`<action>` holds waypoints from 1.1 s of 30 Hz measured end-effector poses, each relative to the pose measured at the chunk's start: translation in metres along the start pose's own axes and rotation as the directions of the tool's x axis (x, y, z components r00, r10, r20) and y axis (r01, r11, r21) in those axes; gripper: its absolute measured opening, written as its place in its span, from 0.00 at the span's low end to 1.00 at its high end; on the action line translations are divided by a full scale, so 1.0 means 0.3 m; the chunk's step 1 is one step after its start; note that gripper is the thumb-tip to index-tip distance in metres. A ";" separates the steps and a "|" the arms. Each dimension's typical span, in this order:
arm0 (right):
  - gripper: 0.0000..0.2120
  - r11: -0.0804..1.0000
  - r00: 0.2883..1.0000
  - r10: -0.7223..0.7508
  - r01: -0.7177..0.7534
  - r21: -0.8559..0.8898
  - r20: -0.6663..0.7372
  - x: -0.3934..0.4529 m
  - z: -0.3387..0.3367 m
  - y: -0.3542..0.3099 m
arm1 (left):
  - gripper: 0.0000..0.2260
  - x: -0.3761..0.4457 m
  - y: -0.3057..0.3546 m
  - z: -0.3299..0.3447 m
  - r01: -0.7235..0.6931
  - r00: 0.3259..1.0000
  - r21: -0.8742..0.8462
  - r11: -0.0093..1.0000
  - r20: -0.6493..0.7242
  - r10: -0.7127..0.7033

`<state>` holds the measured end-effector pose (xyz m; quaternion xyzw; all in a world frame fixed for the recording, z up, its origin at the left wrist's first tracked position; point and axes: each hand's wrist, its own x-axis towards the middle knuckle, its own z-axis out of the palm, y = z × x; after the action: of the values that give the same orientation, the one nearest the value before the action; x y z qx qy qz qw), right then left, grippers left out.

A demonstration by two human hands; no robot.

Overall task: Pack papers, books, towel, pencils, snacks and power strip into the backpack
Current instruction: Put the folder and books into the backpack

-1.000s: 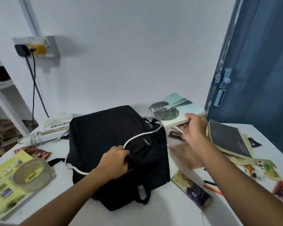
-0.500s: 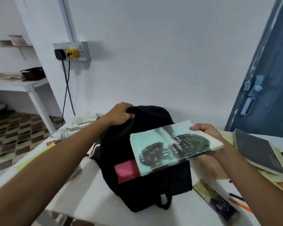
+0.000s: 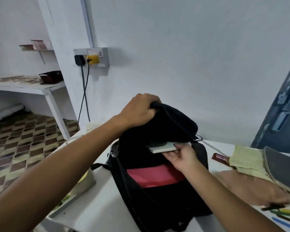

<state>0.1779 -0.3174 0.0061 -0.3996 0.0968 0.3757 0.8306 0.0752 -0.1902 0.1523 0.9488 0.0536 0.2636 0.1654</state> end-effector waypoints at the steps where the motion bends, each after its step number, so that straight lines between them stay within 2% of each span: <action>1: 0.16 1.000 0.999 -0.023 0.024 0.002 -0.025 0.024 0.028 0.024 | 0.12 -0.006 0.004 0.002 -0.007 1.000 -0.021 1.000 -0.001 0.007; 4: 0.23 0.992 0.982 -0.123 0.122 -0.018 -0.144 0.119 0.078 0.086 | 0.14 -0.025 0.014 0.005 -0.034 0.999 -0.060 0.998 -0.011 0.034; 7: 0.23 0.976 0.953 -0.204 0.180 -0.126 -0.223 0.207 0.069 0.114 | 0.17 -0.039 0.002 0.014 -0.079 0.997 -0.056 0.995 -0.008 0.079; 10: 0.15 0.915 0.973 -0.177 0.107 -0.388 -0.148 0.250 0.044 0.088 | 0.20 -0.047 -0.016 0.038 -0.082 0.997 -0.043 0.996 0.003 0.083; 13: 0.11 0.832 0.977 -0.134 0.021 -0.554 -0.164 0.254 -0.003 0.023 | 0.20 -0.054 -0.037 0.054 -0.062 0.998 -0.072 0.996 -0.009 0.061; 16: 0.19 0.895 0.986 -0.150 0.104 -0.434 -0.073 0.272 -0.075 -0.040 | 0.21 -0.054 -0.046 0.076 -0.071 0.997 -0.051 0.996 0.026 0.072; 18: 0.19 0.932 0.987 -0.157 0.135 -0.336 -0.037 0.263 -0.089 -0.040 | 0.21 -0.051 -0.045 0.097 -0.067 0.997 -0.052 0.996 0.035 0.069; 19: 0.17 0.918 0.986 -0.160 0.133 -0.373 -0.042 0.242 -0.084 -0.034 | 0.20 -0.046 -0.044 0.111 -0.056 0.998 -0.070 0.996 0.031 0.059; 21: 0.13 0.803 0.991 -0.137 0.103 -0.587 -0.013 0.178 -0.066 -0.036 | 0.18 -0.034 -0.047 0.140 -0.017 0.999 -0.109 0.994 0.030 0.020; 23: 0.08 0.601 0.993 -0.037 0.114 -0.791 0.115 0.098 -0.069 -0.079 | 0.16 -0.022 -0.059 0.169 0.046 0.998 -0.127 0.991 0.038 -0.041; 25: 0.06 0.434 0.947 0.166 0.180 -0.883 0.274 0.013 -0.105 -0.161 | 0.14 -0.007 -0.071 0.203 0.105 0.993 -0.123 0.987 0.059 -0.098; 26: 0.07 0.406 0.912 0.256 0.198 -0.892 0.320 -0.028 -0.129 -0.208 | 0.13 -0.002 -0.078 0.223 0.126 0.990 -0.121 0.985 0.079 -0.117; 27: 0.07 0.389 0.900 0.282 0.211 -0.897 0.334 -0.071 -0.171 -0.262 | 0.10 0.007 -0.074 0.254 0.137 0.986 -0.122 0.983 0.108 -0.124; 28: 0.07 0.386 0.913 0.242 0.219 -0.896 0.327 -0.099 -0.204 -0.307 | 0.08 0.010 -0.078 0.280 0.149 0.982 -0.115 0.982 0.137 -0.132; 29: 0.06 0.398 0.951 0.115 0.220 -0.890 0.287 -0.103 -0.240 -0.345 | 0.07 0.009 -0.084 0.303 0.158 0.976 -0.101 0.982 0.167 -0.140; 30: 0.05 0.415 0.974 -0.090 0.227 -0.881 0.209 -0.093 -0.296 -0.380 | 0.07 0.008 -0.087 0.332 0.161 0.970 -0.090 0.983 0.200 -0.141; 31: 0.07 0.412 0.940 -0.327 0.236 -0.880 0.099 -0.088 -0.366 -0.414 | 0.07 0.010 -0.084 0.365 0.160 0.961 -0.079 0.984 0.239 -0.137; 32: 0.11 0.385 0.844 -0.536 0.235 -0.892 -0.009 -0.069 -0.446 -0.445 | 0.07 0.010 -0.079 0.395 0.161 0.949 -0.070 0.985 0.283 -0.135; 33: 0.12 0.313 0.731 -0.679 0.199 -0.929 -0.072 -0.059 -0.519 -0.469 | 0.07 0.008 -0.075 0.419 0.162 0.934 -0.055 0.985 0.330 -0.135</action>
<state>0.2858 -0.4977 -0.0056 -0.8514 -0.0367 0.0130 0.5230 0.1419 -0.2044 0.0444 0.9650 0.0865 0.0925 0.2298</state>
